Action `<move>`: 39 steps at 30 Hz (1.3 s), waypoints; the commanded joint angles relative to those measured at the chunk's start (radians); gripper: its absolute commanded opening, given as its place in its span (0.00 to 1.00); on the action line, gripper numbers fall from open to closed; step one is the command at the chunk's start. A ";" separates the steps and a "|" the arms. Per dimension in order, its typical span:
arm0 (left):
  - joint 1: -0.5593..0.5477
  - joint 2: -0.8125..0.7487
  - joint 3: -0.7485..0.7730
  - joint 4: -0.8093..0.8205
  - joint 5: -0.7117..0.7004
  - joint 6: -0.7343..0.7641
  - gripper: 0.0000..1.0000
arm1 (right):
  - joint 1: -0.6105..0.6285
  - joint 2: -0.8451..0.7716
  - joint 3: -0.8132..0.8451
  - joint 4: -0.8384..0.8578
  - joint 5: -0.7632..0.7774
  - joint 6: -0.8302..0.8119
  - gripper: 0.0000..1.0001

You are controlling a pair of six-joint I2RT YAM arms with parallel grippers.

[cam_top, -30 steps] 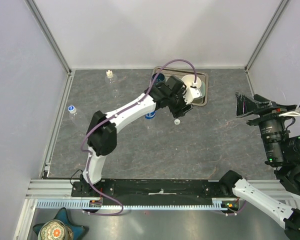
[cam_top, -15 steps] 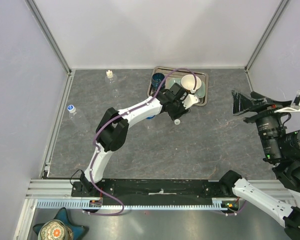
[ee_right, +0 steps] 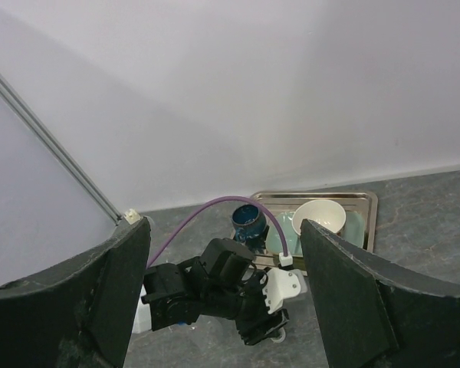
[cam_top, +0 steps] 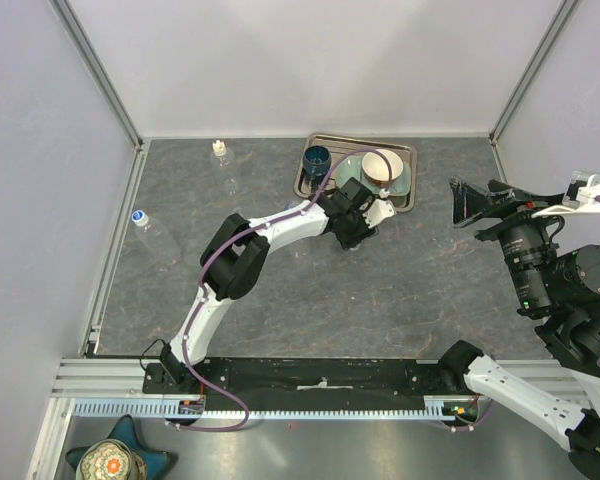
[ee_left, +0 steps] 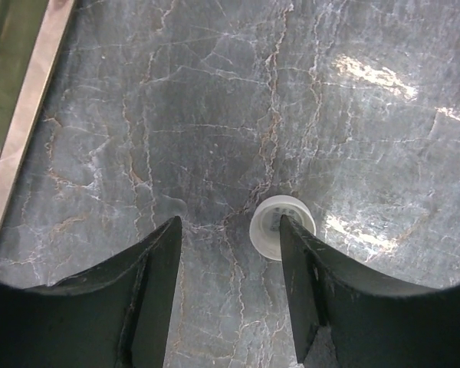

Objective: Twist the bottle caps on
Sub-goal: Pick up the bottle cap from the center of the board.

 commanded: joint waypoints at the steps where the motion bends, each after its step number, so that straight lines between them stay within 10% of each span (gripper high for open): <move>1: 0.009 0.010 0.013 0.051 0.001 0.031 0.61 | -0.003 0.010 0.024 0.016 -0.014 0.002 0.86; 8: 0.014 0.023 -0.004 0.067 0.030 0.019 0.56 | -0.004 0.009 0.016 0.016 -0.022 0.004 0.86; 16: 0.014 0.004 -0.047 0.056 0.084 -0.001 0.02 | -0.003 0.015 0.011 0.008 -0.029 0.001 0.84; 28: 0.040 -0.440 0.062 -0.114 0.540 -0.211 0.02 | -0.003 0.072 0.085 0.039 -0.270 -0.149 0.92; 34: 0.181 -0.635 0.086 0.011 0.968 -0.532 0.02 | -0.003 0.104 0.093 0.117 -0.624 -0.285 0.97; 39: 0.302 -0.723 -0.118 0.618 1.190 -1.140 0.02 | -0.003 0.164 0.085 0.185 -0.862 -0.426 0.97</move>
